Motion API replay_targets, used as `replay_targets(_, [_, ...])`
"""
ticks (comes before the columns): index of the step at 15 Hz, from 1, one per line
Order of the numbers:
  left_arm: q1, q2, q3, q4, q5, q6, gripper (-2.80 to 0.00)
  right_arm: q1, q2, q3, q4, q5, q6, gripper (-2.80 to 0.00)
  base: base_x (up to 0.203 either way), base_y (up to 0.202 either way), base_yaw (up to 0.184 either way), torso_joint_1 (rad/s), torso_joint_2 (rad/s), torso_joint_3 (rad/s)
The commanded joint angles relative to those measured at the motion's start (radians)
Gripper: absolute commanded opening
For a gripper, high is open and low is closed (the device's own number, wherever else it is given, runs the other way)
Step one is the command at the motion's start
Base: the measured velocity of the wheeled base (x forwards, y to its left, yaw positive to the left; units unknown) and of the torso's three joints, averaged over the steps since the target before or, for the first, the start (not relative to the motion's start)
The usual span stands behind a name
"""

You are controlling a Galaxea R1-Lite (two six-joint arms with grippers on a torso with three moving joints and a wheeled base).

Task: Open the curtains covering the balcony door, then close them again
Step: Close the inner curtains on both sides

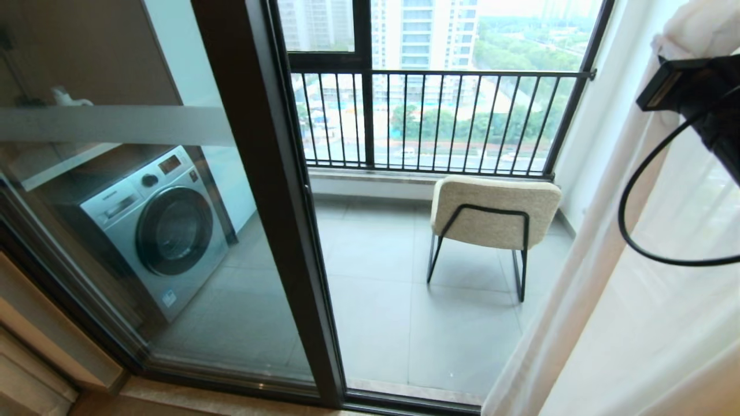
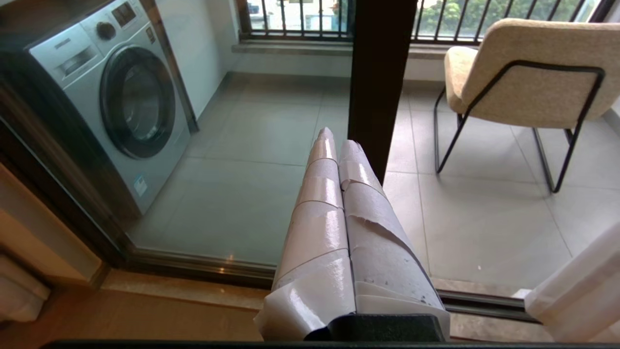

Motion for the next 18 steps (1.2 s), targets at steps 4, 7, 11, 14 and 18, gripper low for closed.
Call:
replay_targets(4, [-0.001,-0.001,0.000,0.000,0.000,0.000,-2.80,0.001,0.011,-0.015,-0.010,0.001,-0.002,-2.80,0.000,0.191,-0.001,0.005,0.00,0.000])
replay_targets(7, [0.000,0.000,0.000,0.000,0.000,0.000,-2.80,0.001,0.025,-0.063,-0.009,0.000,-0.002,-2.80,0.000,0.186,0.000,0.004,0.01,0.005])
replay_targets(11, [-0.001,0.000,0.000,0.001,0.000,0.000,-2.80,0.002,0.038,-0.095,-0.009,0.001,-0.002,-2.80,0.000,0.185,0.001,0.001,0.00,0.001])
replay_targets(14, [0.000,0.000,0.000,0.001,0.000,0.000,-2.80,0.002,0.038,-0.092,-0.009,0.000,-0.002,-2.80,0.000,0.185,0.000,0.000,0.00,0.002])
replay_targets(18, [-0.002,0.000,0.000,0.001,0.000,0.000,-2.80,0.002,0.038,-0.092,-0.009,0.000,-0.002,-2.80,0.000,0.186,0.001,0.003,0.00,0.004])
